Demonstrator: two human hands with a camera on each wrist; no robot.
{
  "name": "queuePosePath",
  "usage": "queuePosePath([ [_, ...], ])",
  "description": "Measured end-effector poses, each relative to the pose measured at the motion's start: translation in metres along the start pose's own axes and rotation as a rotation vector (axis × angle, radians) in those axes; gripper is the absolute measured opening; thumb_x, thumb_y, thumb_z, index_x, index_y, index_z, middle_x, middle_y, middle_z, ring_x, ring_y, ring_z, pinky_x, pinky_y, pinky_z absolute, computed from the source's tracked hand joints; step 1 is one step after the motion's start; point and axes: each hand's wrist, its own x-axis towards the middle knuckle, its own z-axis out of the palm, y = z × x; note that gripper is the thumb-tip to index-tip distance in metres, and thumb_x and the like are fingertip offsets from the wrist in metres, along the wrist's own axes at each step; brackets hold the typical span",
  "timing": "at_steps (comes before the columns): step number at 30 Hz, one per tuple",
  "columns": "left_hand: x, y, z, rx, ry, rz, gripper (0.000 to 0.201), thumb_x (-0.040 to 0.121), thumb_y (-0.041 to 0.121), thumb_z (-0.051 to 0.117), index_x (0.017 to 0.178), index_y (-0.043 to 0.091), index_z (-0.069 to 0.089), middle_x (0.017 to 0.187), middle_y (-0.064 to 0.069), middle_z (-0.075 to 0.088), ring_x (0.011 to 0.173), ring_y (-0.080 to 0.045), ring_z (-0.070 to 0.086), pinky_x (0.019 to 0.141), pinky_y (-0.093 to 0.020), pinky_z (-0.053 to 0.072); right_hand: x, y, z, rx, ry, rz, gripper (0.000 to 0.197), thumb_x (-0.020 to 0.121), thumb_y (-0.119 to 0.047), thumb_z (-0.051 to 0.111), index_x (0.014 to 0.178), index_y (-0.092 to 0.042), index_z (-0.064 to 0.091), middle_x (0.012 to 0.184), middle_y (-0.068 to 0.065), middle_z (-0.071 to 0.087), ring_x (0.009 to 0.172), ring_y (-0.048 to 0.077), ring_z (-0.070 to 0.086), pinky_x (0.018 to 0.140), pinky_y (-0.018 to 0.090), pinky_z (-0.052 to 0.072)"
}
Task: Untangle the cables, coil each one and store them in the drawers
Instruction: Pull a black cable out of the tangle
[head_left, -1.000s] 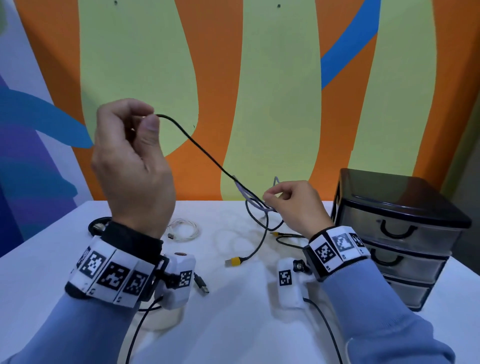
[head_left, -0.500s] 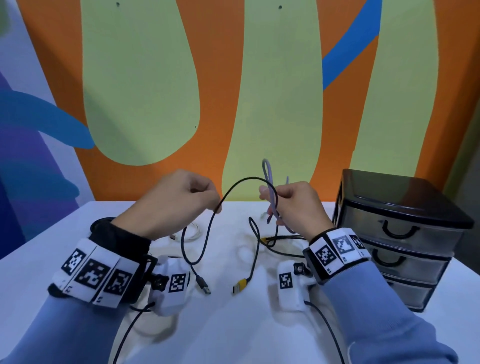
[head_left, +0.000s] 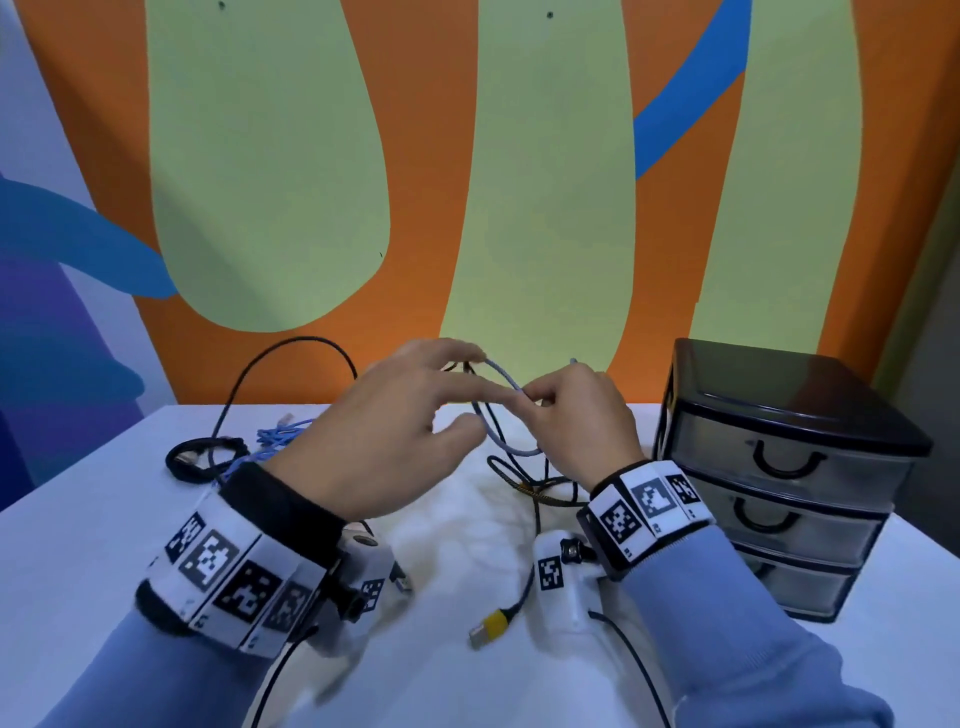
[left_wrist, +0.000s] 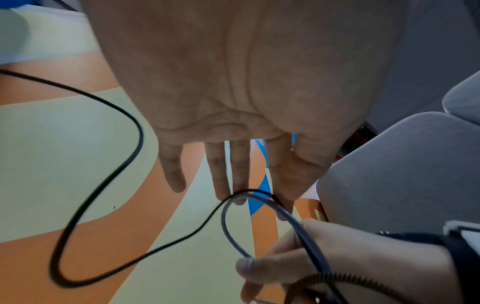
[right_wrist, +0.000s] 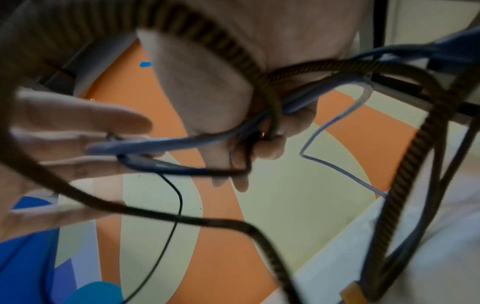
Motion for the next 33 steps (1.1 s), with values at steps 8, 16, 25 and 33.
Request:
queuePosePath([
  [8, 0.002, -0.007, 0.012, 0.155, -0.073, -0.010, 0.034, 0.093, 0.067, 0.063, 0.090, 0.037, 0.077, 0.095, 0.017, 0.050, 0.096, -0.006, 0.043, 0.078, -0.032, 0.037, -0.001, -0.005, 0.000, 0.036, 0.052, 0.020, 0.044, 0.094, -0.062, 0.064, 0.075, -0.024, 0.075, 0.048, -0.001, 0.038, 0.053, 0.022, 0.041, 0.052, 0.031, 0.034],
  [16, 0.004, 0.002, 0.008, -0.205, 0.422, 0.138, 0.012, 0.096, 0.035, 0.077, 0.084, 0.033, 0.076, 0.098, 0.010, 0.064, 0.080, -0.013, 0.062, 0.071, -0.036, 0.048, 0.001, 0.003, 0.002, 0.184, -0.127, 0.050, 0.036, 0.097, -0.049, 0.068, 0.072, -0.026, 0.078, 0.058, 0.001, 0.063, 0.058, 0.021, 0.058, 0.062, 0.042, 0.062],
  [25, 0.004, 0.005, 0.000, -0.006, 0.966, 0.019, 0.026, 0.106, 0.032, 0.066, 0.087, 0.014, 0.070, 0.080, 0.002, 0.061, 0.092, -0.026, 0.051, 0.081, -0.045, 0.040, 0.003, -0.011, -0.023, 1.445, -0.082, 0.565, 0.019, 0.099, -0.010, 0.070, 0.109, 0.005, 0.072, 0.091, 0.016, 0.077, 0.083, 0.024, 0.077, 0.064, 0.033, 0.063],
  [33, 0.007, -0.005, -0.004, -0.234, 0.991, -0.181, 0.028, 0.109, 0.031, 0.057, 0.091, 0.012, 0.063, 0.063, 0.006, 0.041, 0.060, -0.012, 0.037, 0.057, -0.035, 0.032, 0.007, -0.002, -0.015, 0.937, 0.395, 0.407, 0.028, 0.095, -0.031, 0.077, 0.094, -0.003, 0.080, 0.080, 0.017, 0.074, 0.066, 0.009, 0.058, 0.069, 0.025, 0.051],
])
